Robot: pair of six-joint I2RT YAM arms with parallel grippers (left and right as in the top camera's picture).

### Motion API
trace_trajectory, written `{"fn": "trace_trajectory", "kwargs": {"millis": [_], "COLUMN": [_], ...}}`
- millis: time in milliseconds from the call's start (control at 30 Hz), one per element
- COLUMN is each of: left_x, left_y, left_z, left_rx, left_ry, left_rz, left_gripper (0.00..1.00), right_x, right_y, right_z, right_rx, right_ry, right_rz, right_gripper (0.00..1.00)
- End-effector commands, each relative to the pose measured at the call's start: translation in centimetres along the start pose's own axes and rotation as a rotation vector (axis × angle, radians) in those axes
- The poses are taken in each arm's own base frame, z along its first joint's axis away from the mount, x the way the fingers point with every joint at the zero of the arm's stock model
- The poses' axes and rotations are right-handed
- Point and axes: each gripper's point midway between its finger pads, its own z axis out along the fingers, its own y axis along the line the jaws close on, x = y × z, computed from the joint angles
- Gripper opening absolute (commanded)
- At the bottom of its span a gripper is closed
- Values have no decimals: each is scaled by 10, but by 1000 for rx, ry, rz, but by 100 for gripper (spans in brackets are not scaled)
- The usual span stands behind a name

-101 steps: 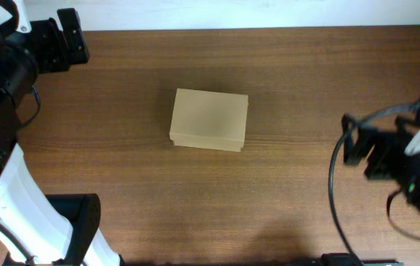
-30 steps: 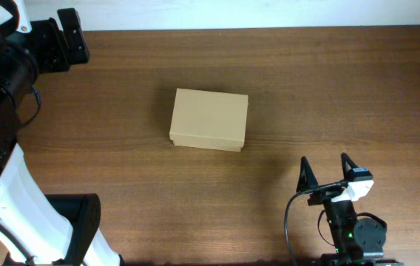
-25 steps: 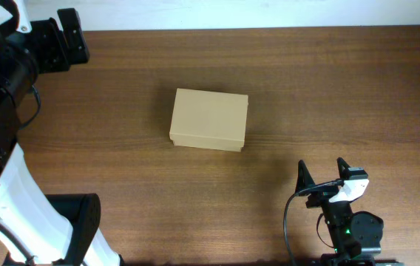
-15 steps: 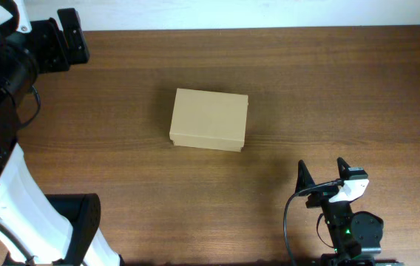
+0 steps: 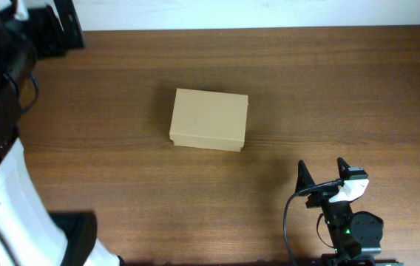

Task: Pack container

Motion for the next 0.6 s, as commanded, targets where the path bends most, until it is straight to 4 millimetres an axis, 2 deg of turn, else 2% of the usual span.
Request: {"fn": "trace_trajectory", "kwargs": {"millis": [0, 133, 233, 433, 567], "left_x": [-28, -41, -37, 7, 51], "left_y": [21, 21, 22, 24, 27], "left_z": [-32, -40, -43, -40, -34], "left_rx": [-87, -80, -75, -75, -83], "left_ry": [-159, -308, -388, -409, -403], "left_rz": [-10, -40, -56, -61, -61], "left_gripper": [100, 100, 100, 100, 100], "right_x": [1, 1, 1, 1, 1], "right_y": [-2, -2, -2, -2, -2], "right_z": [0, 0, 0, 0, 0], "right_rx": [9, 9, 9, 9, 9], "right_ry": [-3, -3, -3, -3, -3], "right_rz": [7, 7, 7, 7, 7], "right_gripper": [99, 99, 99, 99, 99]}}
